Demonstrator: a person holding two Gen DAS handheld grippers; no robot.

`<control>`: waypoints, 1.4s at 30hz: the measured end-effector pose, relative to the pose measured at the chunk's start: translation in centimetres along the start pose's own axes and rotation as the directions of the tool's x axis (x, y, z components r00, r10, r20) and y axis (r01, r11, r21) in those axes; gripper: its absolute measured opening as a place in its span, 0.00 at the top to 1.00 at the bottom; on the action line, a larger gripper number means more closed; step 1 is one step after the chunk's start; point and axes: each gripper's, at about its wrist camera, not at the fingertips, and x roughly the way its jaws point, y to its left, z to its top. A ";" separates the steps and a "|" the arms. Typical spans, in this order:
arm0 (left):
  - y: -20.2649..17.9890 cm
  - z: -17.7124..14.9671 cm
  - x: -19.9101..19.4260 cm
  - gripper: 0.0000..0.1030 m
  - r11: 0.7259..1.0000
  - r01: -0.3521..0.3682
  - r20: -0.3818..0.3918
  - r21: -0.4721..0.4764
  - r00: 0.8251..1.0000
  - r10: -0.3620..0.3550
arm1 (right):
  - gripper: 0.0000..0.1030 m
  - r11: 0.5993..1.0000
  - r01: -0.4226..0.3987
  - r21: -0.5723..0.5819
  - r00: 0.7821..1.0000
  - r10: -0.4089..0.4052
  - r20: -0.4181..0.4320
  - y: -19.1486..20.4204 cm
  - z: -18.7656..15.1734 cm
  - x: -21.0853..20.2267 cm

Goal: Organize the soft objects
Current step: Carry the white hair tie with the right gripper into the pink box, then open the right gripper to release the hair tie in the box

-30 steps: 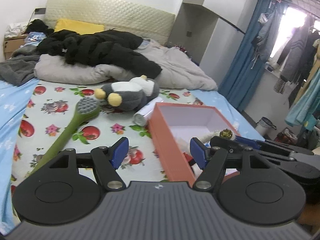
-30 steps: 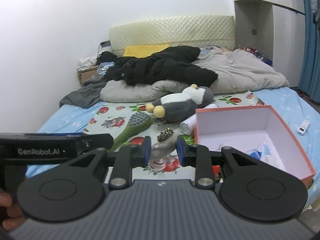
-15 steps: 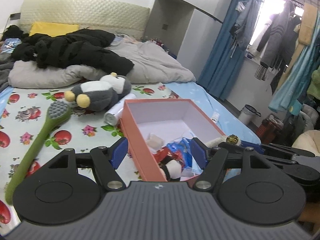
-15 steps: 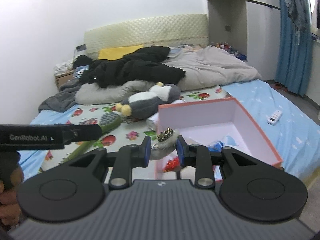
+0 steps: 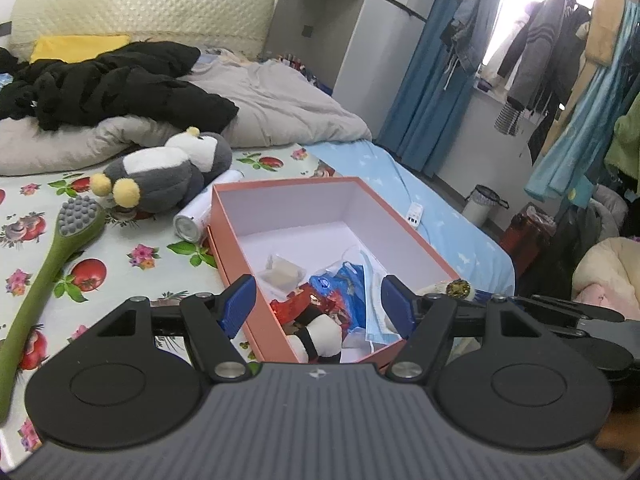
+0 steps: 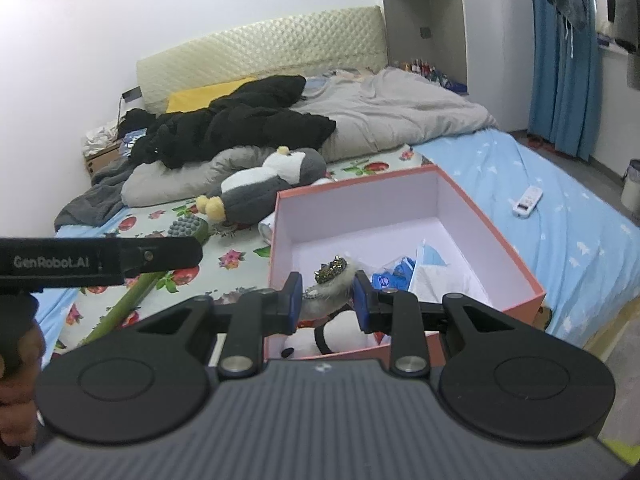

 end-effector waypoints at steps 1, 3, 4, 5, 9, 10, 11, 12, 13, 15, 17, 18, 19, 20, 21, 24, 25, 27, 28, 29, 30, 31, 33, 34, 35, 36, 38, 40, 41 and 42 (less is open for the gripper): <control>0.0 0.0 0.6 0.28 1.000 0.002 -0.010 0.003 1.000 -0.002 | 0.71 1.000 0.000 0.002 1.000 0.000 -0.004 -0.1 0.0 0.3; 0.1 0.1 1.6 0.28 1.000 -0.001 -0.025 0.006 1.000 0.002 | 0.71 1.000 -0.002 0.006 1.000 0.002 -0.014 -0.2 0.0 0.9; 0.2 0.1 2.2 0.28 1.000 -0.002 -0.033 0.008 0.999 0.002 | 0.70 1.000 -0.004 0.008 1.000 0.004 -0.018 -0.4 0.0 1.3; 0.3 0.2 2.7 0.28 1.000 -0.002 -0.038 0.008 0.999 0.002 | 0.70 1.000 -0.006 0.008 1.000 0.006 -0.021 -0.4 0.0 1.7; 0.8 0.6 4.9 0.28 1.000 -0.007 -0.061 0.007 0.998 0.007 | 0.70 1.000 -0.008 0.016 0.999 0.008 -0.031 -1.0 0.1 3.5; 0.9 0.7 5.5 0.28 1.000 -0.008 -0.068 0.012 0.998 0.009 | 0.70 1.000 -0.006 0.019 0.999 0.006 -0.034 -1.1 0.2 4.1; 1.0 0.9 6.1 0.28 1.000 -0.013 -0.075 0.015 0.997 0.014 | 0.70 1.000 -0.003 0.026 0.999 0.004 -0.040 -1.3 0.2 4.8; 1.1 1.0 6.8 0.28 1.000 -0.014 -0.082 0.017 0.997 0.015 | 0.70 0.999 -0.003 0.033 0.999 0.005 -0.045 -1.5 0.3 5.3; 1.3 1.2 7.5 0.28 1.000 -0.012 -0.089 0.018 0.996 0.014 | 0.70 0.999 -0.007 0.039 0.999 0.009 -0.050 -1.7 0.4 6.0; 1.5 1.5 8.8 0.28 1.000 -0.013 -0.103 0.019 0.995 0.015 | 0.70 0.999 -0.005 0.041 0.998 0.007 -0.057 -1.9 0.4 7.1; 1.8 1.9 10.2 0.28 0.999 -0.019 -0.120 0.029 0.992 0.022 | 0.70 0.999 -0.002 0.043 0.998 0.005 -0.067 -2.1 0.5 8.5; 1.9 2.1 10.9 0.28 0.999 -0.025 -0.129 0.033 0.991 0.029 | 0.70 0.999 0.001 0.043 0.997 0.002 -0.072 -2.3 0.6 9.1; 2.2 2.3 11.5 0.28 0.999 -0.027 -0.135 0.032 0.990 0.031 | 0.70 0.999 0.006 0.045 0.997 -0.002 -0.080 -2.5 0.6 9.9; 2.4 2.5 12.1 0.28 0.999 -0.023 -0.137 0.031 0.990 0.027 | 0.70 0.999 0.008 0.049 0.996 -0.004 -0.086 -2.7 0.7 10.6; 2.6 2.8 12.7 0.28 0.999 -0.020 -0.143 0.028 0.989 0.024 | 0.70 0.999 0.011 0.051 0.996 -0.006 -0.092 -2.9 0.7 11.3; 3.5 3.5 14.8 0.28 1.000 -0.022 -0.160 0.015 0.987 0.024 | 0.70 0.998 0.019 0.058 0.994 -0.012 -0.109 -3.4 1.0 13.3; 3.9 3.8 15.6 0.28 1.000 -0.022 -0.164 0.013 0.986 0.024 | 0.70 0.998 0.019 0.062 0.993 -0.012 -0.115 -3.5 1.1 14.1; 4.4 4.3 16.9 0.28 1.000 -0.025 -0.168 0.012 0.985 0.026 | 0.70 0.997 0.023 0.068 0.991 -0.014 -0.131 -3.8 1.2 15.5; 4.7 4.5 17.6 0.28 1.000 -0.026 -0.170 0.017 0.985 0.028 | 0.70 0.997 0.019 0.075 0.990 -0.008 -0.143 -4.0 1.3 16.1; 4.9 4.8 18.2 0.28 0.999 -0.029 -0.174 0.021 0.984 0.032 | 0.70 0.997 0.010 0.083 0.988 0.002 -0.152 -4.1 1.5 16.7; 5.1 4.9 18.8 0.28 0.999 -0.033 -0.178 0.021 0.983 0.036 | 0.70 0.996 0.005 0.084 0.988 0.008 -0.156 -4.1 1.6 17.3; 5.3 5.1 19.3 0.28 0.999 -0.036 -0.182 0.019 0.982 0.039 | 0.70 0.997 0.003 0.082 0.987 0.010 -0.161 -4.2 1.7 17.8; 5.7 5.3 20.4 0.28 0.999 -0.039 -0.192 0.017 0.980 0.042 | 0.70 0.997 -0.002 0.082 0.985 0.016 -0.171 -4.4 1.8 19.0; 5.9 5.4 21.1 0.28 0.999 -0.042 -0.198 0.018 0.979 0.045 | 0.70 0.996 -0.002 0.086 0.984 0.017 -0.179 -4.6 1.8 19.6; 6.0 5.4 21.5 0.28 0.999 -0.046 -0.201 0.018 0.978 0.049 | 0.70 0.996 0.001 0.089 0.982 0.016 -0.186 -4.8 1.8 20.2; 6.2 5.4 22.0 0.28 0.999 -0.047 -0.203 0.017 0.978 0.050 | 0.69 0.996 0.002 0.087 0.981 0.015 -0.192 -4.9 1.9 20.6; 6.4 5.4 22.8 0.28 0.999 -0.047 -0.208 0.012 0.977 0.049 | 0.67 0.996 0.003 0.088 0.979 0.015 -0.201 -5.2 1.9 21.3; 6.6 5.3 23.2 0.28 0.999 -0.048 -0.211 0.012 0.976 0.049 | 0.66 0.995 0.003 0.104 0.974 0.021 -0.226 -5.5 2.0 22.0; 6.5 5.1 23.2 0.28 0.999 -0.051 -0.213 0.012 0.976 0.052 | 0.60 0.994 0.003 0.108 0.971 0.023 -0.236 -5.6 1.9 22.2; 6.6 5.1 23.3 0.28 0.999 -0.053 -0.216 0.008 0.975 0.054 | 0.56 0.994 0.000 0.105 0.970 0.025 -0.240 -5.5 1.9 22.2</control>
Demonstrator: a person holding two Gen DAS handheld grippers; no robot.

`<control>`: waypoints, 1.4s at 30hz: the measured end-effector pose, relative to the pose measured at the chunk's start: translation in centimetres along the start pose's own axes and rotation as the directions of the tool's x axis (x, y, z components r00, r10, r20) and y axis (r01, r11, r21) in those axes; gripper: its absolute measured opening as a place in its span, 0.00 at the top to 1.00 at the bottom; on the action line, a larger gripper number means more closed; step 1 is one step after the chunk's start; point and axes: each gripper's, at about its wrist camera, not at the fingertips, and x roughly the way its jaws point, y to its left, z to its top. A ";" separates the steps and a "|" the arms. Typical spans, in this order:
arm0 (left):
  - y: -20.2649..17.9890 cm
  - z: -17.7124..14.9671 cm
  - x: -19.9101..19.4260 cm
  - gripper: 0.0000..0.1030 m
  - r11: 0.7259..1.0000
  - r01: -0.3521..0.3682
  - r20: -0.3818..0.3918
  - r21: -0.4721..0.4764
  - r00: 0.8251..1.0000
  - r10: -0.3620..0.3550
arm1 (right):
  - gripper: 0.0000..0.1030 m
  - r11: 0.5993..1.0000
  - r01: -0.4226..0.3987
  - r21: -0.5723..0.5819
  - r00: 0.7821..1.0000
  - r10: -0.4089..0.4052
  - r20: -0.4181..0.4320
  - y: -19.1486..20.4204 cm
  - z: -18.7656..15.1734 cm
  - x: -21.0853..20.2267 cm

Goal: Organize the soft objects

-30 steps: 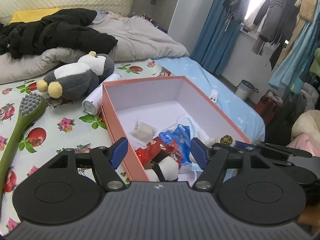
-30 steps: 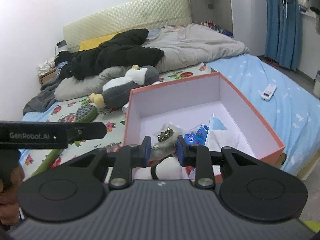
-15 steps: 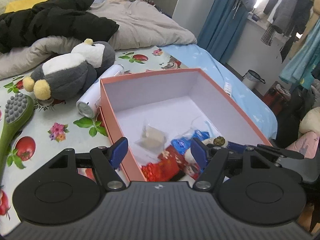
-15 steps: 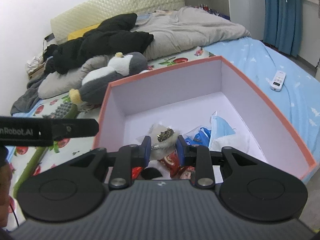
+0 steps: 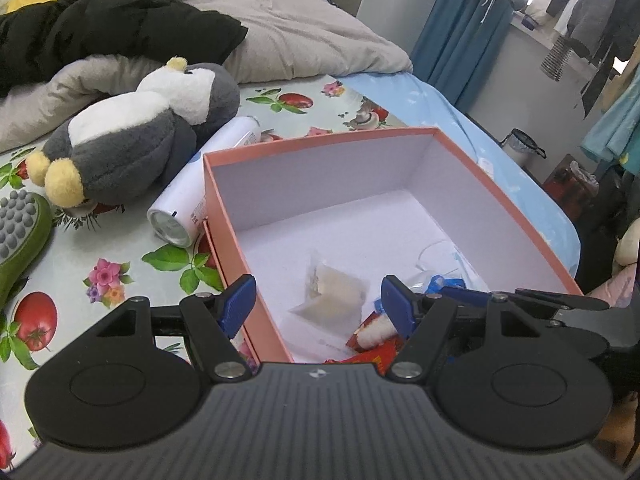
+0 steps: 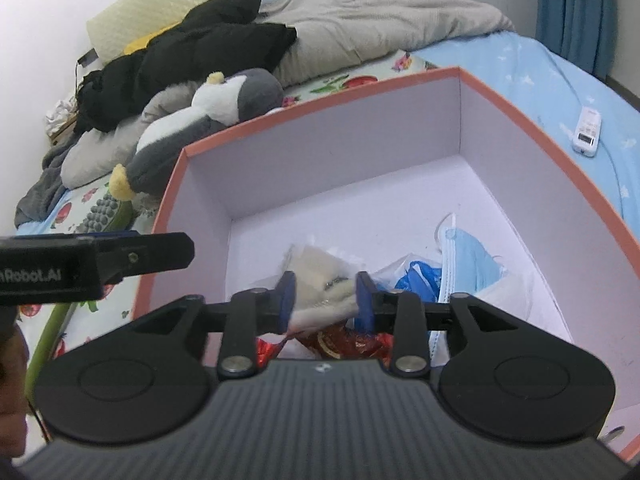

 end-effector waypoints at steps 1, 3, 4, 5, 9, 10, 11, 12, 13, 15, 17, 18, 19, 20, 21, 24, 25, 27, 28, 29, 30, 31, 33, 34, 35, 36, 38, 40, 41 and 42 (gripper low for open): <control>0.1 0.0 0.0 0.28 1.000 0.001 -0.001 -0.006 1.000 -0.001 | 0.47 1.000 0.000 -0.008 1.000 0.000 -0.001 0.1 -0.1 -0.1; 0.3 -0.2 -0.4 0.28 1.000 -0.006 0.000 -0.010 1.000 0.006 | 0.40 1.000 0.005 -0.012 1.000 -0.005 0.003 0.2 -0.1 -0.4; 0.3 -0.2 -0.8 0.28 1.000 -0.012 0.005 -0.010 1.000 0.012 | 0.40 1.000 0.005 -0.011 1.000 -0.005 0.007 0.3 -0.2 -0.7; 0.3 -0.2 -1.3 0.28 1.000 -0.013 0.013 -0.010 1.000 0.013 | 0.40 1.000 0.004 -0.009 1.000 -0.004 0.012 0.4 -0.2 -1.1; -0.1 -0.2 -3.9 0.28 1.000 -0.014 0.051 -0.005 0.999 0.014 | 0.40 1.000 0.009 -0.010 0.999 -0.009 0.048 0.8 -0.2 -3.2; -0.3 -0.2 -4.7 0.28 1.000 -0.013 0.064 -0.003 0.998 0.013 | 0.40 1.000 0.009 -0.015 0.998 -0.009 0.060 1.1 -0.2 -4.0; -0.5 -0.3 -5.7 0.28 1.000 -0.010 0.078 -0.003 0.997 0.010 | 0.40 1.000 0.009 -0.018 0.997 -0.008 0.070 1.3 -0.2 -4.7; -0.6 -0.4 -6.5 0.28 1.000 -0.008 0.088 -0.003 0.996 0.009 | 0.40 1.000 0.010 -0.021 0.997 -0.008 0.080 1.5 -0.2 -5.4; -0.8 -0.6 -7.5 0.28 1.000 -0.006 0.097 -0.003 0.995 0.006 | 0.40 1.000 0.009 -0.019 0.996 -0.007 0.090 1.7 -0.3 -6.3; -1.2 -0.9 -9.3 0.28 1.000 -0.004 0.114 0.010 0.994 0.003 | 0.40 1.000 0.004 -0.020 0.995 -0.002 0.104 2.2 -0.5 -7.8; -1.5 -1.3 -11.2 0.28 1.000 -0.008 0.140 0.011 0.990 0.006 | 0.40 1.000 0.005 -0.029 0.993 -0.002 0.121 2.9 -0.7 -9.4; -1.6 -1.5 -12.1 0.28 1.000 -0.003 0.149 0.009 0.989 0.002 | 0.40 1.000 0.002 -0.030 0.992 0.002 0.129 3.2 -0.8 -10.1; -1.8 -1.7 -13.1 0.28 1.000 0.002 0.160 0.008 0.987 -0.003 | 0.40 1.000 -0.003 -0.031 0.991 0.007 0.137 3.4 -0.9 -11.0; -1.9 -1.8 -14.0 0.28 1.000 0.005 0.170 0.009 0.985 -0.006 | 0.40 0.999 -0.004 -0.032 0.989 0.008 0.147 3.6 -1.1 -11.8; -2.1 -2.0 -14.9 0.28 1.000 0.006 0.182 0.012 0.983 -0.008 | 0.40 0.999 -0.002 -0.034 0.987 0.007 0.158 3.8 -1.2 -12.5; -3.0 -2.6 -17.6 0.28 0.999 0.013 0.216 0.033 0.976 -0.020 | 0.40 0.999 -0.004 -0.040 0.982 0.011 0.190 4.4 -1.8 -14.9; -3.2 -2.8 -18.5 0.28 0.999 0.015 0.228 0.037 0.973 -0.023 | 0.40 0.999 -0.001 -0.043 0.980 0.010 0.200 4.6 -2.0 -15.7; -3.8 -3.2 -20.2 0.27 0.999 0.021 0.252 0.043 0.967 -0.032 | 0.40 0.999 0.004 -0.045 0.975 0.006 0.223 5.0 -2.3 -17.1; -4.1 -3.5 -21.1 0.26 0.999 0.024 0.264 0.047 0.964 -0.036 | 0.40 0.999 0.005 -0.044 0.972 0.006 0.236 5.1 -2.5 -18.0; -4.3 -3.7 -21.9 0.25 0.998 0.024 0.275 0.051 0.961 -0.038 | 0.40 0.999 0.006 -0.045 0.969 0.005 0.246 5.2 -2.7 -18.6; -4.7 -4.0 -22.7 0.25 0.998 0.024 0.288 0.056 0.957 -0.039 | 0.40 0.999 0.008 -0.046 0.967 0.004 0.256 5.2 -2.9 -19.2; -5.0 -4.4 -23.5 0.25 0.998 0.026 0.298 0.060 0.954 -0.043 | 0.40 0.999 0.010 -0.048 0.963 0.003 0.268 5.4 -3.1 -19.9; -5.5 -5.1 -24.9 0.25 0.998 0.029 0.310 0.062 0.950 -0.047 | 0.40 0.999 0.010 -0.052 0.958 0.005 0.287 5.7 -3.5 -21.0; -5.8 -5.5 -25.5 0.25 0.998 0.031 0.311 0.060 0.949 -0.048 | 0.40 0.999 0.009 -0.053 0.957 0.007 0.291 5.9 -3.7 -21.5; -6.1 -6.1 -26.3 0.25 0.997 0.035 0.314 0.063 0.948 -0.053 | 0.40 0.998 0.005 -0.058 0.955 0.012 0.295 6.1 -4.0 -22.0; -6.4 -6.5 -26.8 0.25 0.997 0.038 0.317 0.067 0.947 -0.057 | 0.40 0.998 0.002 -0.066 0.953 0.018 0.302 6.3 -4.2 -22.5; -7.0 -7.5 -28.0 0.24 0.997 0.033 0.324 0.069 0.945 -0.054 | 0.40 0.997 0.006 -0.080 0.950 0.019 0.311 6.6 -4.6 -23.4; -7.3 -8.5 -29.0 0.24 0.997 0.027 0.328 0.069 0.944 -0.048 | 0.40 0.996 0.008 -0.088 0.947 0.021 0.320 6.8 -5.2 -24.1; -7.4 -9.0 -29.4 0.24 0.997 0.025 0.331 0.067 0.943 -0.046 | 0.40 0.996 0.013 -0.088 0.945 0.017 0.328 6.8 -5.5 -24.4; -7.4 -9.4 -29.6 0.24 0.998 0.024 0.331 0.064 0.943 -0.044 | 0.40 0.996 0.016 -0.088 0.944 0.014 0.331 6.9 -5.9 -24.6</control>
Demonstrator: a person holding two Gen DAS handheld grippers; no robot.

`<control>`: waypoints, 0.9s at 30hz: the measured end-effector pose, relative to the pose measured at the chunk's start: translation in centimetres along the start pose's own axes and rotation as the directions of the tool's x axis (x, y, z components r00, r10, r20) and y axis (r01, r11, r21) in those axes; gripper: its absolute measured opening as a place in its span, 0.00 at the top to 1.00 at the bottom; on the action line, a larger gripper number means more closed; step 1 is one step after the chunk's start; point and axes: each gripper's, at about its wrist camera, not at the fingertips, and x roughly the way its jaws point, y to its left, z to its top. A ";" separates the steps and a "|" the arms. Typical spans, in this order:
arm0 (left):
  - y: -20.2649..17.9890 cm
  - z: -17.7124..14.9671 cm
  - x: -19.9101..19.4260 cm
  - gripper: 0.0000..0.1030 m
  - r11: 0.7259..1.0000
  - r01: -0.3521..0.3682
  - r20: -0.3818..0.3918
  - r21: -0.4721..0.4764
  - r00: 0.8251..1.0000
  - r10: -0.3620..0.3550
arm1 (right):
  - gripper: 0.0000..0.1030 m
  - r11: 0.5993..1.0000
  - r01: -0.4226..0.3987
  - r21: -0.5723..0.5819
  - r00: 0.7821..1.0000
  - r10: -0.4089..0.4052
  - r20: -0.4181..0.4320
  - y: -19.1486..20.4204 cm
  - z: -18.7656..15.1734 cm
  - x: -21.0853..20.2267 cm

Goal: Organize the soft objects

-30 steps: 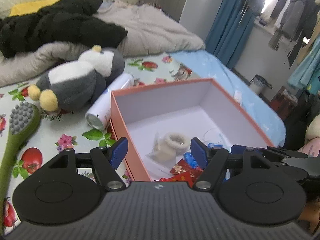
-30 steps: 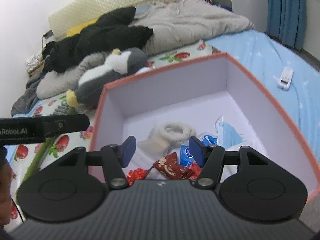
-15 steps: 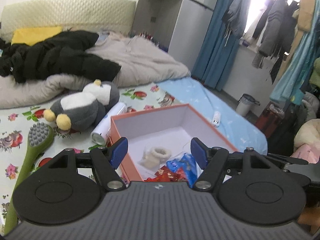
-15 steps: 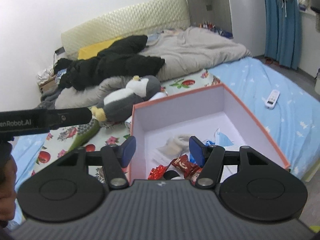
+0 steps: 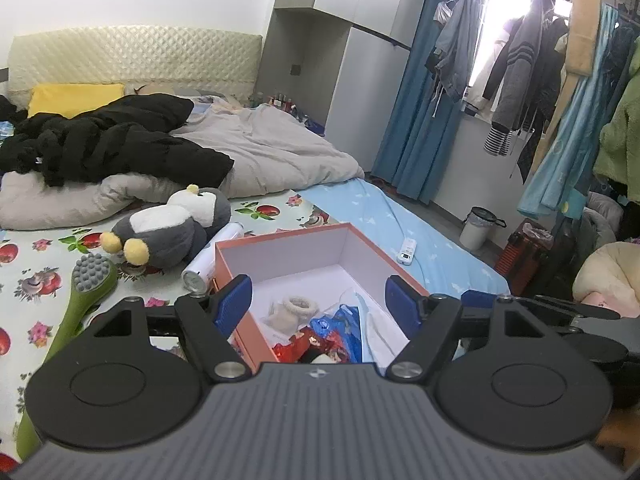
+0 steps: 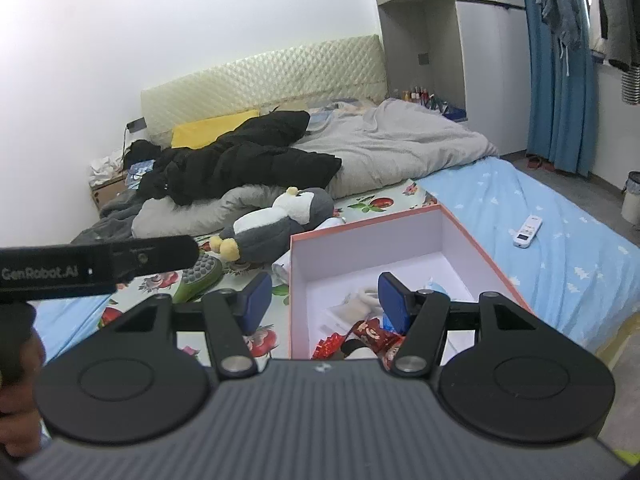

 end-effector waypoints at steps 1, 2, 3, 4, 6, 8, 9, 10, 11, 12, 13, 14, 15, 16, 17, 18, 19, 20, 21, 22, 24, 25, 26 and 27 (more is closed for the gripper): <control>-0.1 -0.3 -0.5 0.24 1.000 -0.004 -0.001 -0.004 1.000 0.004 | 0.40 1.000 0.002 -0.003 1.000 -0.002 -0.003 0.0 -0.3 -0.3; 0.0 -0.6 -0.8 0.24 1.000 -0.007 -0.001 -0.006 1.000 0.007 | 0.40 1.000 0.002 -0.008 1.000 -0.002 -0.007 0.0 -0.5 -0.4; 0.0 -0.9 -1.3 0.24 1.000 -0.012 -0.001 -0.010 1.000 0.012 | 0.40 1.000 0.004 -0.014 1.000 -0.004 -0.009 0.1 -0.7 -0.7; 0.0 -1.3 -1.7 0.24 1.000 -0.017 0.000 -0.013 1.000 0.017 | 0.40 1.000 0.006 -0.018 1.000 -0.006 -0.012 0.1 -1.0 -0.8; 0.0 -1.8 -2.1 0.24 0.999 -0.027 -0.003 -0.020 1.000 0.027 | 0.40 1.000 0.006 -0.020 1.000 -0.006 -0.022 0.2 -1.5 -1.1; -0.1 -2.3 -2.6 0.24 0.999 -0.033 -0.009 -0.019 0.999 0.033 | 0.40 1.000 0.008 -0.010 1.000 -0.008 -0.025 0.1 -1.9 -1.4; -0.1 -2.6 -2.7 0.24 0.999 -0.039 -0.012 -0.017 0.999 0.039 | 0.40 1.000 0.009 -0.006 1.000 -0.009 -0.024 0.1 -2.0 -1.6; -0.3 -2.9 -3.0 0.24 0.999 -0.044 -0.017 -0.013 0.999 0.044 | 0.40 1.000 0.014 -0.003 1.000 -0.014 -0.021 0.1 -2.2 -1.7; -0.4 -3.2 -2.9 0.24 0.999 -0.048 -0.022 -0.009 0.999 0.047 | 0.40 1.000 0.019 0.000 1.000 -0.019 -0.018 0.1 -2.4 -1.9; -0.5 -3.5 -3.0 0.24 0.999 -0.051 -0.029 -0.007 0.998 0.051 | 0.40 1.000 0.023 0.000 1.000 -0.023 -0.018 0.2 -2.6 -2.0; -0.5 -3.8 -3.0 0.24 0.999 -0.054 -0.035 -0.005 0.998 0.054 | 0.40 1.000 0.028 0.001 0.999 -0.028 -0.021 0.2 -2.9 -2.1; -0.5 -3.9 -2.8 0.24 0.998 -0.057 -0.042 -0.006 0.998 0.057 | 0.40 1.000 0.030 0.004 0.999 -0.030 -0.026 0.3 -3.1 -2.1; -0.5 -4.2 -2.8 0.24 0.998 -0.059 -0.046 -0.007 0.997 0.059 | 0.40 1.000 0.029 0.008 0.999 -0.029 -0.031 0.3 -3.3 -2.1; -0.5 -4.4 -2.7 0.24 0.998 -0.062 -0.051 -0.008 0.997 0.062 | 0.40 1.000 0.027 0.012 0.999 -0.026 -0.037 0.3 -3.5 -2.1; -0.5 -4.6 -2.6 0.24 0.998 -0.066 -0.056 -0.008 0.996 0.065 | 0.40 1.000 0.023 0.016 0.999 -0.022 -0.043 0.3 -3.7 -2.2; -0.5 -4.7 -2.4 0.24 0.998 -0.067 -0.061 -0.007 0.996 0.067 | 0.40 1.000 0.022 0.015 0.999 -0.022 -0.046 0.4 -4.0 -2.2; -0.4 -4.9 -2.4 0.24 0.998 -0.068 -0.065 -0.005 0.996 0.068 | 0.40 1.000 0.027 0.014 0.998 -0.026 -0.049 0.5 -4.2 -2.3; -0.5 -5.1 -2.4 0.24 0.998 -0.069 -0.068 -0.005 0.995 0.068 | 0.40 0.999 0.030 0.016 0.998 -0.029 -0.051 0.6 -4.4 -2.4; -0.5 -5.1 -2.3 0.24 0.998 -0.068 -0.072 -0.005 0.995 0.068 | 0.40 0.999 0.030 0.020 0.998 -0.029 -0.054 0.5 -4.5 -2.4; -0.5 -5.3 -2.2 0.24 0.998 -0.068 -0.075 -0.004 0.995 0.068 | 0.40 0.999 0.032 0.024 0.998 -0.031 -0.056 0.5 -4.6 -2.5; -0.7 -5.5 -2.1 0.24 0.998 -0.069 -0.080 0.001 0.994 0.069 | 0.40 0.999 0.037 0.029 0.997 -0.035 -0.061 0.5 -4.8 -2.7; -0.8 -5.7 -2.1 0.24 0.997 -0.071 -0.082 0.003 0.994 0.071 | 0.40 0.999 0.039 0.030 0.997 -0.037 -0.062 0.4 -4.9 -2.8; -0.8 -5.8 -2.0 0.24 0.997 -0.071 -0.084 0.004 0.994 0.071 | 0.40 0.999 0.044 0.028 0.997 -0.042 -0.064 0.3 -5.0 -2.9; -0.8 -5.8 -1.9 0.24 0.998 -0.070 -0.087 0.005 0.994 0.071 | 0.40 0.998 0.048 0.028 0.997 -0.046 -0.066 0.2 -5.1 -2.9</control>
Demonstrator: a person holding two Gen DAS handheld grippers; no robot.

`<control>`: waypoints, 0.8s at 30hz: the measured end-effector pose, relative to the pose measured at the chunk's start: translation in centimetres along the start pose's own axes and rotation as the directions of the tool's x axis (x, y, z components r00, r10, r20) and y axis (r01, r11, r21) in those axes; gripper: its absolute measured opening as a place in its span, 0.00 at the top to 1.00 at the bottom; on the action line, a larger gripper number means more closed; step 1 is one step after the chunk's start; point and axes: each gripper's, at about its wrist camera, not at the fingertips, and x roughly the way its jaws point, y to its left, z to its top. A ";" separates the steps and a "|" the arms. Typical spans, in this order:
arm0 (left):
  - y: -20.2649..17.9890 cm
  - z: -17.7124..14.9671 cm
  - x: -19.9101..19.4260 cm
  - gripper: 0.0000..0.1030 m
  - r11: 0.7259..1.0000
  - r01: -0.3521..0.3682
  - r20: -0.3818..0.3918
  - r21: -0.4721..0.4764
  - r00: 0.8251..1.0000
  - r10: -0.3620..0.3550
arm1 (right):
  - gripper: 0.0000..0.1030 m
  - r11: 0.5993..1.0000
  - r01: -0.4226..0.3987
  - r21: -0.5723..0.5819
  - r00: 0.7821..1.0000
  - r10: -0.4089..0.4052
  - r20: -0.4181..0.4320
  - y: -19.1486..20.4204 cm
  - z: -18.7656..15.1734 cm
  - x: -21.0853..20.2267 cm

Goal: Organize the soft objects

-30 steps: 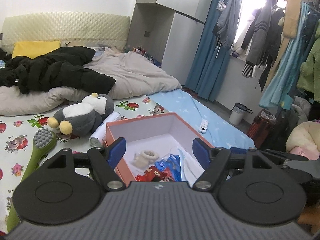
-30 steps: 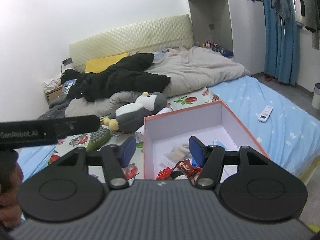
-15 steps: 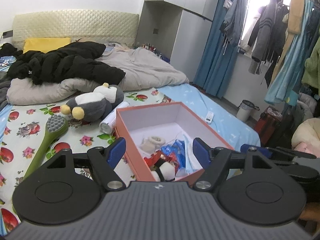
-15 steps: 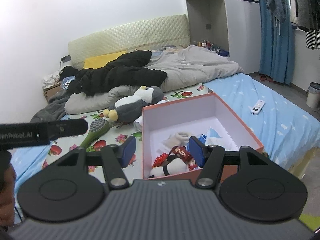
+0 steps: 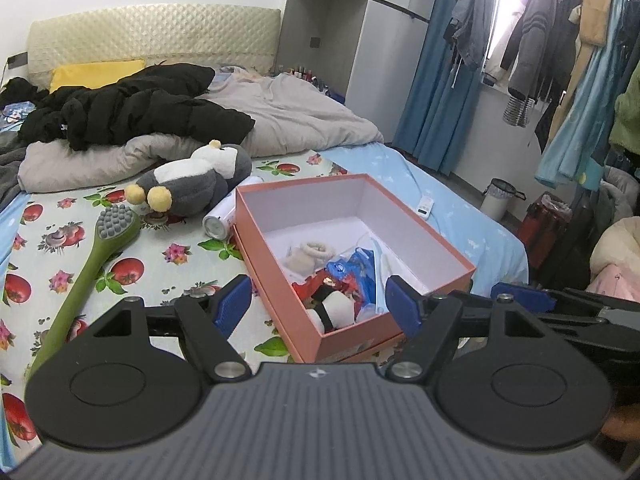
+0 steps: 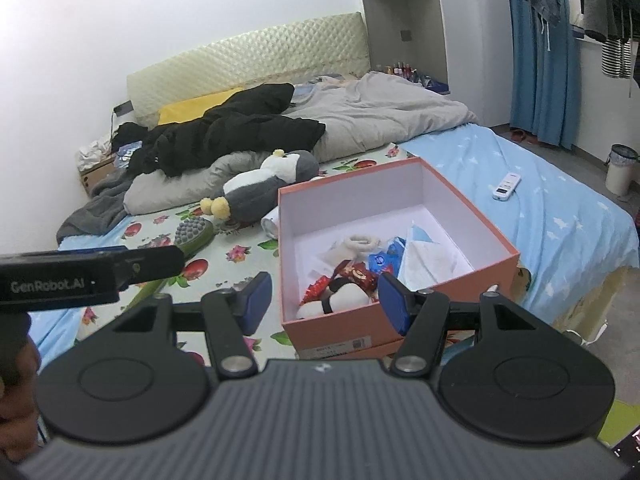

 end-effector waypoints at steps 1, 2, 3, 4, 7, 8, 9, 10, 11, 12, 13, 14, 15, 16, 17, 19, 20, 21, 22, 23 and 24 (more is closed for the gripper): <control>0.0 -0.1 0.0 0.24 1.000 0.001 -0.003 -0.001 1.000 -0.001 | 0.40 1.000 0.004 0.002 1.000 -0.004 -0.002 -0.2 0.0 0.0; 0.0 -0.2 0.1 0.24 1.000 0.003 -0.006 -0.002 1.000 -0.003 | 0.40 1.000 0.008 0.004 1.000 -0.008 -0.003 -0.3 -0.1 -0.1; 0.0 -0.2 0.3 0.24 1.000 0.003 -0.010 -0.001 1.000 -0.004 | 0.40 1.000 0.011 0.003 1.000 -0.011 -0.003 -0.4 -0.1 -0.1; 0.0 -0.3 0.4 0.24 1.000 0.003 -0.014 -0.002 1.000 -0.003 | 0.40 1.000 0.014 0.000 1.000 -0.014 -0.004 -0.5 -0.1 -0.1; 0.1 -0.5 0.7 0.24 1.000 0.005 -0.023 -0.005 1.000 -0.005 | 0.40 1.000 0.015 -0.002 1.000 -0.016 -0.005 -0.5 0.0 0.0; 0.1 -0.5 0.8 0.24 1.000 0.005 -0.024 -0.004 1.000 -0.006 | 0.40 1.000 0.016 -0.003 1.000 -0.016 -0.003 -0.5 0.0 0.0; 0.1 -0.5 0.8 0.24 1.000 0.005 -0.025 -0.003 1.000 -0.005 | 0.40 1.000 0.016 -0.005 1.000 -0.016 -0.003 -0.5 0.0 0.0; 0.1 -0.5 0.8 0.24 1.000 0.005 -0.024 -0.004 1.000 -0.005 | 0.40 1.000 0.017 -0.006 1.000 -0.017 -0.002 -0.5 -0.1 0.1; 0.1 -0.5 0.8 0.24 1.000 0.005 -0.023 -0.005 1.000 -0.005 | 0.40 1.000 0.016 -0.004 1.000 -0.016 -0.002 -0.6 -0.1 0.1; 0.1 -0.6 0.8 0.24 1.000 0.006 -0.023 -0.005 1.000 -0.006 | 0.40 1.000 0.016 -0.003 1.000 -0.016 -0.005 -0.5 -0.1 0.1; 0.1 -0.6 0.8 0.24 1.000 0.005 -0.023 -0.005 1.000 -0.005 | 0.40 1.000 0.015 -0.004 1.000 -0.015 -0.008 -0.5 -0.1 0.1; 0.1 -0.6 0.8 0.24 1.000 0.004 -0.024 -0.005 1.000 -0.004 | 0.40 1.000 0.014 -0.004 1.000 -0.014 -0.008 -0.6 -0.1 0.2; 0.0 -0.5 0.8 0.24 1.000 0.003 -0.024 -0.005 1.000 -0.003 | 0.40 1.000 0.015 -0.004 1.000 -0.015 -0.008 -0.6 -0.1 0.2; 0.0 -0.5 0.8 0.24 1.000 0.003 -0.024 -0.006 1.000 -0.004 | 0.40 1.000 0.015 -0.006 1.000 -0.015 -0.008 -0.6 0.0 0.2; 0.0 -0.5 0.8 0.22 1.000 0.003 -0.025 -0.009 1.000 -0.003 | 0.40 1.000 0.014 -0.006 1.000 -0.014 -0.009 -0.6 0.0 0.2; 0.1 -0.4 1.0 0.12 1.000 -0.003 -0.026 -0.017 1.000 0.002 | 0.40 1.000 0.018 -0.002 1.000 -0.018 -0.007 -0.5 0.0 0.2; 0.1 -0.3 1.1 0.08 1.000 -0.005 -0.024 -0.019 1.000 0.004 | 0.37 1.000 0.016 -0.002 1.000 -0.016 -0.010 -0.8 0.0 0.3; 0.1 -0.3 1.2 0.06 1.000 -0.008 -0.023 -0.018 1.000 0.008 | 0.30 1.000 0.015 -0.004 1.000 -0.015 -0.017 -0.8 0.0 0.4; 0.2 -0.2 1.2 0.04 1.000 -0.012 -0.024 -0.018 1.000 0.011 | 0.09 1.000 0.019 -0.004 1.000 -0.019 -0.020 -0.9 0.0 0.5; 0.3 -0.1 1.3 0.02 1.000 -0.017 -0.026 -0.020 1.000 0.017 | 0.00 1.000 0.027 -0.003 0.999 -0.027 -0.017 -1.1 0.1 0.6; 0.3 0.0 1.4 0.00 0.999 -0.024 -0.028 -0.022 0.999 0.023 | 0.00 0.999 0.040 -0.002 0.999 -0.040 -0.013 -1.2 0.1 0.6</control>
